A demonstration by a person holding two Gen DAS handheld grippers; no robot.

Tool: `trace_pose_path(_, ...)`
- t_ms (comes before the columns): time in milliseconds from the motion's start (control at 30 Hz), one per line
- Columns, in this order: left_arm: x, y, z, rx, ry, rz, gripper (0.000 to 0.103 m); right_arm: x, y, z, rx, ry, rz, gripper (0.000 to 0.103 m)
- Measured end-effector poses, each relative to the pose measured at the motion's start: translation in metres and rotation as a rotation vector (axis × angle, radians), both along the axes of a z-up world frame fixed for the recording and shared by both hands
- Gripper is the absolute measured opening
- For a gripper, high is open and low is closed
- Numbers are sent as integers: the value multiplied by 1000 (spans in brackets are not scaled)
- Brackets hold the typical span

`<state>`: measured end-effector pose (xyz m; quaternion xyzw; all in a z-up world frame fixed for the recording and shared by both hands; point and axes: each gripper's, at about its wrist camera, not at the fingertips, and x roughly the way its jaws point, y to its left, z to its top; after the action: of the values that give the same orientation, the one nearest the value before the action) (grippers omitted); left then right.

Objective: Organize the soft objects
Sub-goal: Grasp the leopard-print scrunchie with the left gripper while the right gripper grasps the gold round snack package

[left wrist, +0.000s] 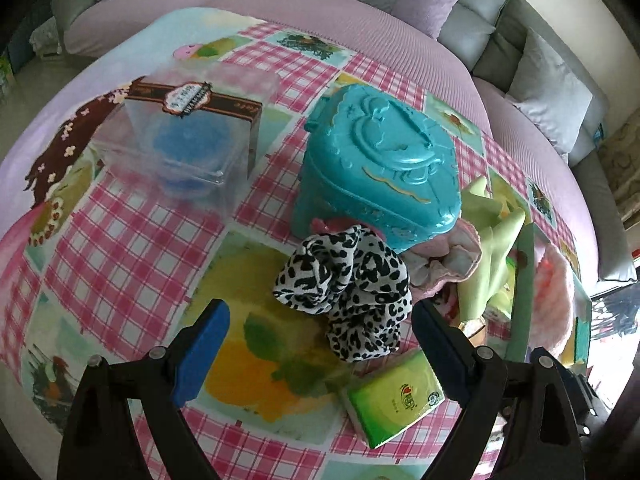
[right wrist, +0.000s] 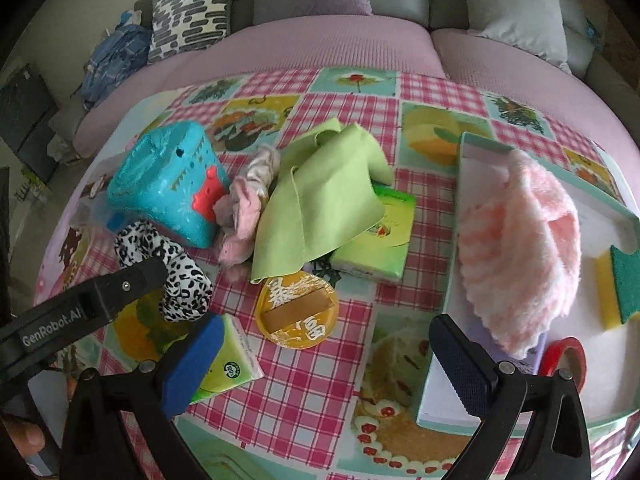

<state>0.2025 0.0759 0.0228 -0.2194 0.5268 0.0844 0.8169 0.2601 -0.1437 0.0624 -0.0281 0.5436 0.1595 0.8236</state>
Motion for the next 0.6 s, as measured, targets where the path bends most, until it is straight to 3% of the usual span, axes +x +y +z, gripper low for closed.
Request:
trace_pose_path(300,12,8,-10,-12,8,16,92,6,12,-17,-9,11,28,100)
trace_pose_path(433,13,11,-13,-15,8,24,92,10,16,-24,-10,20,33,90)
trace_pose_path(600,20,13,-17,-19,3,29,92,11,20,-32,-12,32,38,88)
